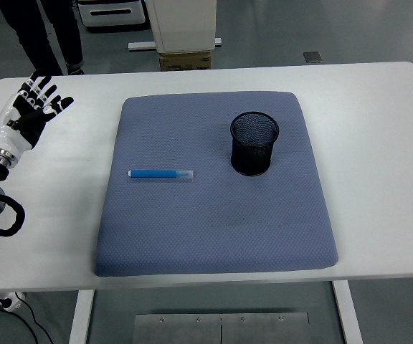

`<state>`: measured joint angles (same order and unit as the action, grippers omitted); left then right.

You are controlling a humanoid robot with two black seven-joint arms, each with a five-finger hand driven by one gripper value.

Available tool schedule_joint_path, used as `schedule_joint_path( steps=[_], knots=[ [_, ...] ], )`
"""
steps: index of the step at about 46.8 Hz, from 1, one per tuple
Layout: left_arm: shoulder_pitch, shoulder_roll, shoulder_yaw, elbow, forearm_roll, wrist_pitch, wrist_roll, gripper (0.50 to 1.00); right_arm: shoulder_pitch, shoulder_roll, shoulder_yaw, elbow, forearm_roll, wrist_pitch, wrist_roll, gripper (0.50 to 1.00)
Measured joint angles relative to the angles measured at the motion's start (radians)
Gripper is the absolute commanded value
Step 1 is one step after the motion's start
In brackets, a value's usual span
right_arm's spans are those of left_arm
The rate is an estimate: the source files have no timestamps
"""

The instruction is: Left hand places marker in pen holder

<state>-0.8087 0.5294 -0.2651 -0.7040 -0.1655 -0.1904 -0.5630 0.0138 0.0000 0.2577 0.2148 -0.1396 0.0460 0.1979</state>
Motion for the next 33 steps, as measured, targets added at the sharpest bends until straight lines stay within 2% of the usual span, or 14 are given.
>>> schedule_joint_path(
  steps=[15,23,33],
  knots=[
    [-0.021,0.016,0.006,-0.003,0.061,0.006,0.000,1.000,0.000,0.000,0.000,0.000,0.000,0.000,0.000,1.000],
    [-0.063,0.013,0.021,-0.004,0.160,0.008,0.004,1.000,0.000,0.000,0.000,0.000,0.000,0.000,0.000,1.000],
    [-0.139,0.014,0.144,-0.013,0.256,0.005,0.007,1.000,0.000,0.000,0.000,0.000,0.000,0.000,0.000,1.000]
  ],
)
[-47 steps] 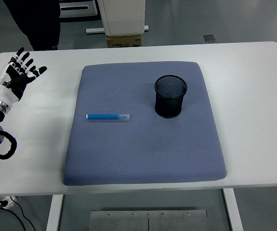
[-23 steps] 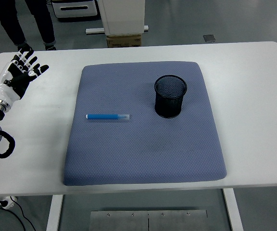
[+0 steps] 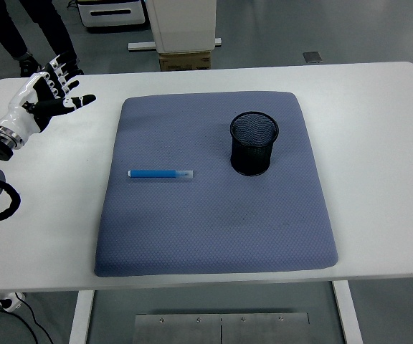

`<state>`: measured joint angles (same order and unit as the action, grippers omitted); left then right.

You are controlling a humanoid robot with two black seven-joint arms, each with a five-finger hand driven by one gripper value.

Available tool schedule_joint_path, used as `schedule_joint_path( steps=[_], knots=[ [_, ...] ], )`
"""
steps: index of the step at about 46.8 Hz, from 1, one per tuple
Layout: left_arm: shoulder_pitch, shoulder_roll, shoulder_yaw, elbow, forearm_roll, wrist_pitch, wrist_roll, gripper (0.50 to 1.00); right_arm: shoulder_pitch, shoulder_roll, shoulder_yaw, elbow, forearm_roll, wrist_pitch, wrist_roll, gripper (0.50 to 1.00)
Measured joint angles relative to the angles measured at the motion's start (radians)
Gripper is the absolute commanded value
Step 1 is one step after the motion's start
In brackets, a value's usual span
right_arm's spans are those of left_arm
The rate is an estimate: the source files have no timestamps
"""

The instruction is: Left hand places marker in pen holder

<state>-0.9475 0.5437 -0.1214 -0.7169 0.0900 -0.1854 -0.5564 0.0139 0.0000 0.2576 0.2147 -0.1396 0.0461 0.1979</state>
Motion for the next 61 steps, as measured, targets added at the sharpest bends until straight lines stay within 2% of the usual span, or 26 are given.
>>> schedule_joint_path(
  steps=[13,24,33,44,53,61],
  knots=[
    [-0.174,0.004,0.374,-0.048,0.004,-0.002,-0.007,1.000,0.000,0.000,0.000,0.000,0.000,0.000,0.000,1.000],
    [-0.277,-0.001,0.537,-0.101,0.027,-0.001,-0.024,1.000,0.000,0.000,0.000,0.000,0.000,0.000,0.000,1.000],
    [-0.302,-0.006,0.593,-0.105,0.180,0.001,-0.025,1.000,0.000,0.000,0.000,0.000,0.000,0.000,0.000,1.000],
    [-0.340,-0.013,0.637,-0.105,0.218,0.001,-0.027,1.000,0.000,0.000,0.000,0.000,0.000,0.000,0.000,1.000],
    [-0.409,-0.020,0.692,-0.152,0.332,0.000,-0.027,1.000,0.000,0.000,0.000,0.000,0.000,0.000,0.000,1.000],
    [-0.461,-0.055,0.733,-0.184,0.444,0.000,-0.027,1.000,0.000,0.000,0.000,0.000,0.000,0.000,0.000,1.000]
  ],
)
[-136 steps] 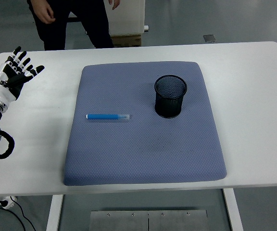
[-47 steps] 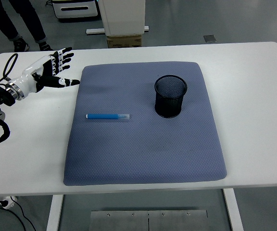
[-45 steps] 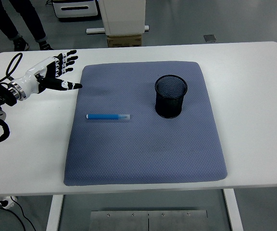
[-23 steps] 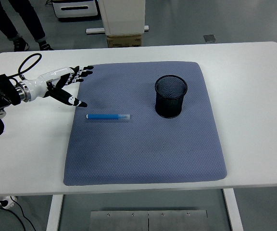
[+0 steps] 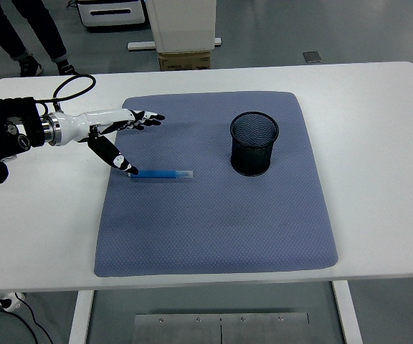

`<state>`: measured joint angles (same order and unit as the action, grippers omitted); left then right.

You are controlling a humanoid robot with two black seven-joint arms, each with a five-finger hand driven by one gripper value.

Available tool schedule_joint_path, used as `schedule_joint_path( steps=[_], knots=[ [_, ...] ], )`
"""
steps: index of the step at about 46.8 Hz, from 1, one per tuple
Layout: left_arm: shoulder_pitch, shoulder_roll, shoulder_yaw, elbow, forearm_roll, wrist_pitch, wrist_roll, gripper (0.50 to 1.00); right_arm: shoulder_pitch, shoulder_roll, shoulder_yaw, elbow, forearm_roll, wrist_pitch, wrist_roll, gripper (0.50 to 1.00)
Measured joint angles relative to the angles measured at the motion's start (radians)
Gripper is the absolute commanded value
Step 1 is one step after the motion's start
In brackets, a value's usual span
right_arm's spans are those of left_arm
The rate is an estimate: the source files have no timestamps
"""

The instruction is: Left hand places marker in pen holder

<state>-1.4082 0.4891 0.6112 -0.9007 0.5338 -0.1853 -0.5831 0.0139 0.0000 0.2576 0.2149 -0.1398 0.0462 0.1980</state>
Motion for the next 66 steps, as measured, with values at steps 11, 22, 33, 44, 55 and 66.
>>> schedule_joint_path(
  steps=[11,22,33,44,55,66],
  knots=[
    [-0.050,-0.005,0.054,-0.031,0.063,0.000,0.000,1.000,0.000,0.000,0.000,0.000,0.000,0.000,0.000,1.000],
    [-0.052,-0.039,0.073,-0.027,0.078,0.007,0.011,1.000,0.000,0.000,0.000,0.000,0.000,0.000,0.000,1.000],
    [-0.054,-0.078,0.073,-0.020,0.112,0.023,0.019,1.000,0.000,0.000,0.000,0.000,0.000,0.000,0.000,1.000],
    [-0.069,-0.097,0.079,-0.011,0.118,0.032,0.079,1.000,0.000,0.000,0.000,0.000,0.000,0.000,0.000,1.000],
    [-0.069,-0.116,0.079,-0.005,0.118,0.026,0.091,1.000,0.000,0.000,0.000,0.000,0.000,0.000,0.000,1.000],
    [-0.069,-0.139,0.079,-0.006,0.123,0.024,0.091,0.962,0.000,0.000,0.000,0.000,0.000,0.000,0.000,1.000]
  ],
)
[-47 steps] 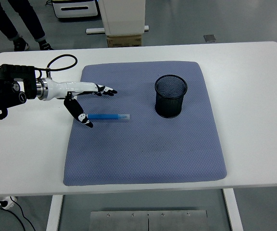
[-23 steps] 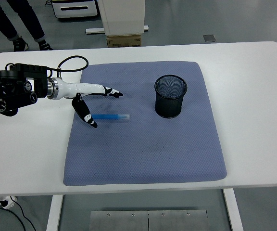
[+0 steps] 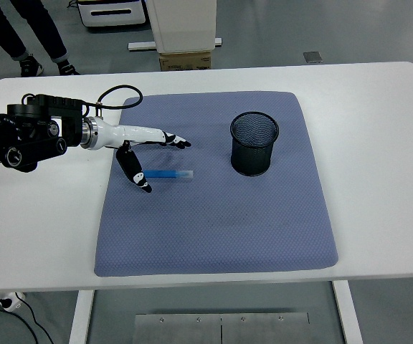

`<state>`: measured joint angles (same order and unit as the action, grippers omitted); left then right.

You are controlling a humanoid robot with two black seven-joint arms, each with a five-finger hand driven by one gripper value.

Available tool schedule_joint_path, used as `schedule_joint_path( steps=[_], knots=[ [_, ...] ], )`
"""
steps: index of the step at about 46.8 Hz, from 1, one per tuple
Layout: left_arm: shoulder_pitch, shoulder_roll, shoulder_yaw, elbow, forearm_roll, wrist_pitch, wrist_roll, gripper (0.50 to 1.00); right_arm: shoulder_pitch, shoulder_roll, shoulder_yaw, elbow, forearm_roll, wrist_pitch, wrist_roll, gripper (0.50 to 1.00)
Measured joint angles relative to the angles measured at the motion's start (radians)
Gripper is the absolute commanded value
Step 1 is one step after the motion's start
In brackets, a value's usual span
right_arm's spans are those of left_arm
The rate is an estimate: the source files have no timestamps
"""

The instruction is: Left hand places marker in pen holder

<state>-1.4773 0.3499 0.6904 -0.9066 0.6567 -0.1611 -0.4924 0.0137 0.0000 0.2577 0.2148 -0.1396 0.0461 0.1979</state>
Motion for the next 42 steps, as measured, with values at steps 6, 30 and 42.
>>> schedule_joint_path(
  steps=[6,30,42],
  knots=[
    [0.000,-0.005,0.000,0.000,0.009,-0.002,0.000,0.880,0.000,0.000,0.000,0.000,0.000,0.000,0.000,1.000],
    [0.000,-0.022,0.001,0.000,0.030,0.006,0.000,0.774,0.000,0.000,0.000,0.000,0.000,0.000,0.000,1.000],
    [0.001,-0.028,0.002,0.002,0.051,0.017,0.001,0.760,0.000,0.000,0.000,0.000,0.000,0.000,0.000,1.000]
  ],
)
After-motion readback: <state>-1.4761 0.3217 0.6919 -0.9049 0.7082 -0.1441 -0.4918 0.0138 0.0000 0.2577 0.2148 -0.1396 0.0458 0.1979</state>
